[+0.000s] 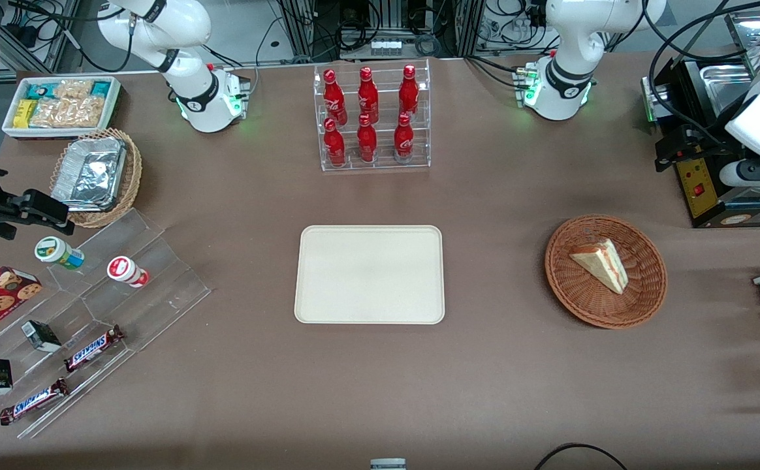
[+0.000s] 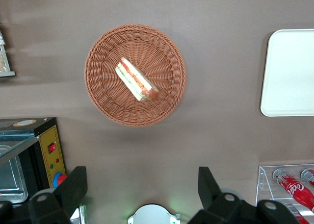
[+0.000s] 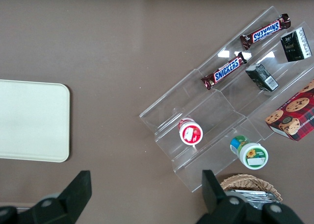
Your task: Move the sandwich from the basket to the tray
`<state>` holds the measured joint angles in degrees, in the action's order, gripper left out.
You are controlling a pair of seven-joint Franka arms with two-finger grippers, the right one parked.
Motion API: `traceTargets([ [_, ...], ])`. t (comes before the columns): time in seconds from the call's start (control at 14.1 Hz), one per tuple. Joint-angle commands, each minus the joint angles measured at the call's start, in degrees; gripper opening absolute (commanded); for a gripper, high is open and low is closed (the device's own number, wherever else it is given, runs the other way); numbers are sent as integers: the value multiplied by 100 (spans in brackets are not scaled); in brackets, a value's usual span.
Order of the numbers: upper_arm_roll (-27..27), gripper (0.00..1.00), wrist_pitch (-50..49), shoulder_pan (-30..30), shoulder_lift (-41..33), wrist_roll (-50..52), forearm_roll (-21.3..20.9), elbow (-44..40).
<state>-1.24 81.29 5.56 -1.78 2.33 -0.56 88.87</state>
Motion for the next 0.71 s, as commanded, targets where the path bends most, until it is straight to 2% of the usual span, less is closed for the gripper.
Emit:
traceTargets([
  [0.0,1,100,-8,25,11,75,-85,-36],
  [0.64,-60,100,71,-115,292,75,-32,-19],
])
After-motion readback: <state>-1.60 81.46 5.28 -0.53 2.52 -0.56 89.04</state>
